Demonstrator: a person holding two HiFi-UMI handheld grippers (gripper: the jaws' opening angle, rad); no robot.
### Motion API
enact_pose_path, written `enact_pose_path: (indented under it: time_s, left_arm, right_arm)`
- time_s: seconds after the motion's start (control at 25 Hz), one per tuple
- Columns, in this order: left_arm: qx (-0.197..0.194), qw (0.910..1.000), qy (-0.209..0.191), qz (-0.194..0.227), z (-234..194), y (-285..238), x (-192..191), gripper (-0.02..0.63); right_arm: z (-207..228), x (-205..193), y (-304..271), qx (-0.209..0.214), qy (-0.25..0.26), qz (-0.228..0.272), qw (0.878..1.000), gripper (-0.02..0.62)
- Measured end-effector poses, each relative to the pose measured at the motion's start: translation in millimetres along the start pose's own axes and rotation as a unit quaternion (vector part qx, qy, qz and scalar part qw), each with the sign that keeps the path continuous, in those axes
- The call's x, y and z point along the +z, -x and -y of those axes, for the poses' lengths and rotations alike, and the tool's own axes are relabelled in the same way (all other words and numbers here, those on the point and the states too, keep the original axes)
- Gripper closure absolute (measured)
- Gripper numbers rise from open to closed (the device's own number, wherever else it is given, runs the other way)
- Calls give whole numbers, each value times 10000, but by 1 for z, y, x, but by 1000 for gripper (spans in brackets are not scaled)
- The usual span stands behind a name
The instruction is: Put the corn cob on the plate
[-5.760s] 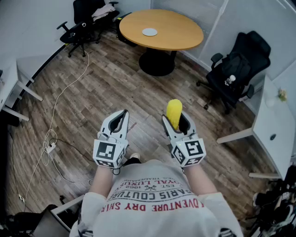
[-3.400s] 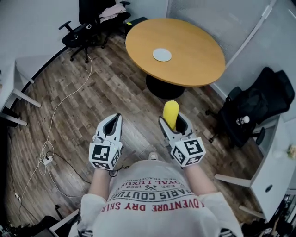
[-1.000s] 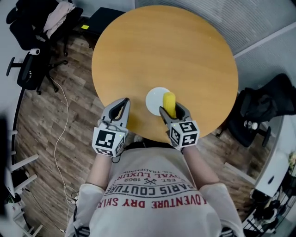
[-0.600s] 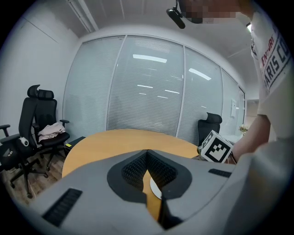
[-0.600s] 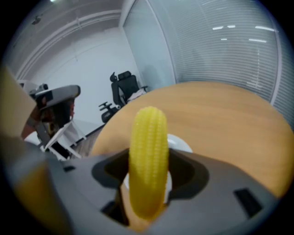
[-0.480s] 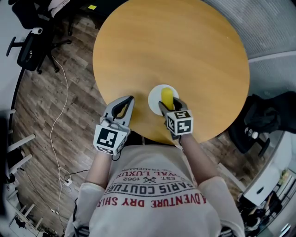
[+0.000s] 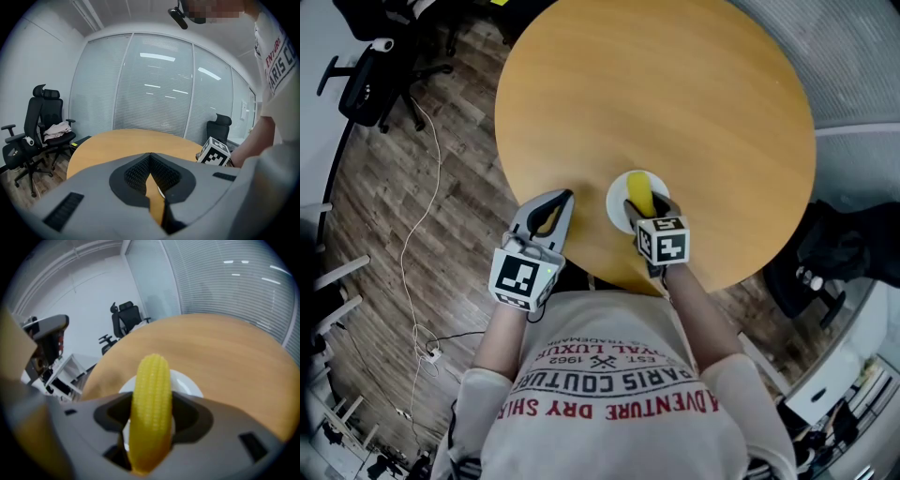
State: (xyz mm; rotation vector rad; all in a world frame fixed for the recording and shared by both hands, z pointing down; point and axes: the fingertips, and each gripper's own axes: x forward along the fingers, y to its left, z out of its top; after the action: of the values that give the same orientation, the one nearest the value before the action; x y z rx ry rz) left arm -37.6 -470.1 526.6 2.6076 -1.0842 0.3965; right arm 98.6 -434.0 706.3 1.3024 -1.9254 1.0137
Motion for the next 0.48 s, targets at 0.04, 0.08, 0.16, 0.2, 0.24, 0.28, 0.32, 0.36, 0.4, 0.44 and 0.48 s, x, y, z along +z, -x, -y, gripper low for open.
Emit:
enact_pose_path:
  time_s: [0.04,0.08,0.16,0.2,0.24,0.28,0.32,0.36,0.4,0.44,0.48]
  left_arm:
    - [-5,10000,-19,-10,1,1,-1,574]
    - [-2,10000,-28,-27,1,1,-2,574]
    - [34,10000,-60,-29,-1,2,-4,574]
    - [59,10000,-55,-20,-2,3,-4,574]
    - [75,10000,-36,-9,-3,4,-4,574]
    - [80,10000,-15,2,-3,4,-3,574]
    - [77,10000,5,9,-2,4,-3,574]
    - [70,10000,24,14,-2,4,-3,574]
    - [65,10000,43,18,-2,3,-3,574]
    - [65,10000,64,20,-2,3,-2,574]
    - [71,9999,85,23,-3,3,-1,572]
  right_arm:
    - [0,-1,-1,-5,-13,-20,10000,327]
    - [0,-2,-2,-12,-6,-56,10000,327]
    - [-1,-3,-4,-48,86,-161,9998,327]
    - [-2,-3,-4,-70,149,-208,9996,327]
    - [-2,-3,-5,-85,198,-238,9995,327]
    - [-2,-3,-5,-92,216,-248,9994,327]
    - [-2,-3,-5,-98,201,-243,9995,327]
    - [-2,-3,-4,-110,162,-233,9995,327]
    - [-2,-2,-4,-126,112,-226,9996,327]
    - [-2,-1,-4,-133,55,-221,9997,327]
    - [-3,0,-4,-123,-11,-220,9997,327]
